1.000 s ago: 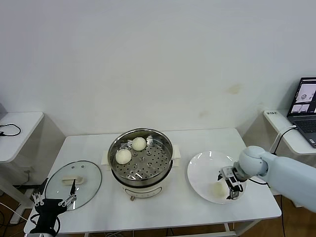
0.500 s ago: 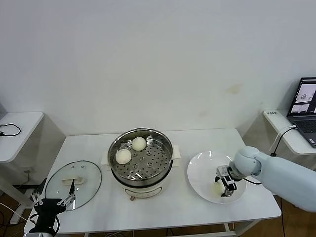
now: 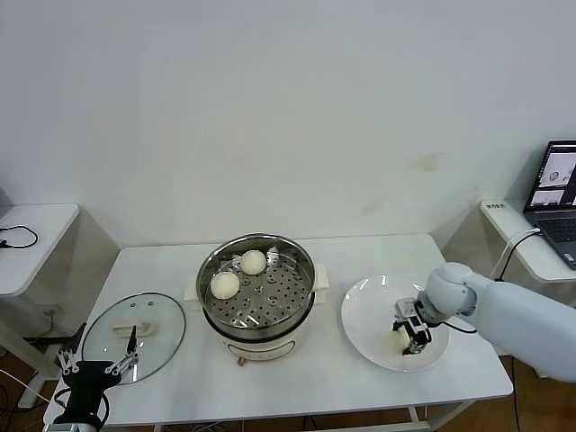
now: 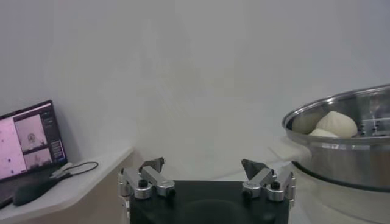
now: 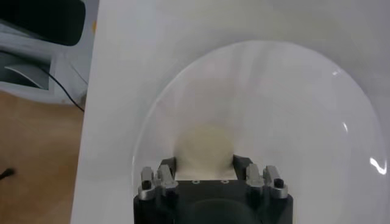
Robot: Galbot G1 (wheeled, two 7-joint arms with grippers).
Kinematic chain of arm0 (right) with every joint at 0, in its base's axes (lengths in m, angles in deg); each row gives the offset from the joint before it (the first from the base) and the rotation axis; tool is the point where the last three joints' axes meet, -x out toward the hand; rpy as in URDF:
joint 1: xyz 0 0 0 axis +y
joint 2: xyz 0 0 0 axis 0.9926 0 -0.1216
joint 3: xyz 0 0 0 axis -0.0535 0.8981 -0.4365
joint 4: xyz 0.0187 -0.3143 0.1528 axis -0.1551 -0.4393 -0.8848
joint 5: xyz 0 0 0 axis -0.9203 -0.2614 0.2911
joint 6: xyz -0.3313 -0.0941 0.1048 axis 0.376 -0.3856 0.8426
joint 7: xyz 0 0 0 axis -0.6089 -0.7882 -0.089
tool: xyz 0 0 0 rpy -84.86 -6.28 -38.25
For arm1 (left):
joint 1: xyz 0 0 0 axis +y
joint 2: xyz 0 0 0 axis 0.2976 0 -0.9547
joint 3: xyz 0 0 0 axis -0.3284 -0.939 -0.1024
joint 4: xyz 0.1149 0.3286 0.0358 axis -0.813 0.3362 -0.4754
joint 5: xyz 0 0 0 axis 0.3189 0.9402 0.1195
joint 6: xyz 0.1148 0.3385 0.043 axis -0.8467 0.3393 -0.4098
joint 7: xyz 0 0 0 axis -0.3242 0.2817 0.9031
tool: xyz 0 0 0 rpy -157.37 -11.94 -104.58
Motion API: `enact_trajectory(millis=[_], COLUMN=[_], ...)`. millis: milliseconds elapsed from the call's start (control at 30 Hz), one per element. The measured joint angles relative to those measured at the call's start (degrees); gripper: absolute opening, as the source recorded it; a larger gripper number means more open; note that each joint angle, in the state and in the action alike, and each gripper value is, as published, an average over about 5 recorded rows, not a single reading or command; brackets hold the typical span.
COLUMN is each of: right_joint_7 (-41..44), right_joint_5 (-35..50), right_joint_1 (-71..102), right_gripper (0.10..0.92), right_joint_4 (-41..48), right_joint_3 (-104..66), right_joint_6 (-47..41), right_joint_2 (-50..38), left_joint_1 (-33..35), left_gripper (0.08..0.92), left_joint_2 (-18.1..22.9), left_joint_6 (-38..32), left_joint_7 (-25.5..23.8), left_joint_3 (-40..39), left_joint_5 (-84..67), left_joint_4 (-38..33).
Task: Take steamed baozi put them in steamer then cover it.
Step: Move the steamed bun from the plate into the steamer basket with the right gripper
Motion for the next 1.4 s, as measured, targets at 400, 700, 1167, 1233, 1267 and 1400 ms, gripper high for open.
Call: enact_trajectory(millis=[400, 700, 1167, 1233, 1267, 1400], right_joint_7=[1.62, 1.1, -2.27, -3.0, -3.35, -4.76], right_joint_5=[4.49, 9.45, 18.24, 19.27, 19.68, 20.58], right_joint_1=[-10.3, -21.39, -34.79, -35.3, -35.46, -35.59], right_gripper=[0.588, 0.593, 0.597, 0.597, 0.596, 0.594], right_joint_4=[-2.15, -1.76, 0.61, 0.99, 1.17, 2.09], right_joint_3=[2.05, 6.65, 14.91, 15.83, 16.24, 17.8], right_joint_6=[-0.73, -1.49, -0.89, -0.34, -0.01, 1.77], right_joint_2=[-0.74, 2.42, 15.68, 18.0, 19.14, 23.73], left_joint_1=[-0.74, -1.02, -0.52, -0.36, -0.3, -0.15], left_gripper=[0.823, 0.823, 0.823, 0.823, 0.823, 0.823], left_joint_2=[-0.69, -1.29, -1.49, -1.41, -1.38, -1.21], left_joint_6=[0.03, 0.05, 0.09, 0.1, 0.1, 0.1], left_joint_7=[0.0, -0.03, 0.02, 0.02, 0.02, 0.02], left_joint_3=[-0.27, -0.25, 0.5, 0.68, 0.78, 1.22], left_joint_5=[-0.53, -1.03, -1.95, -1.98, -1.99, -2.12], left_joint_4=[-0.01, -0.06, -0.47, -0.62, -0.7, -0.99])
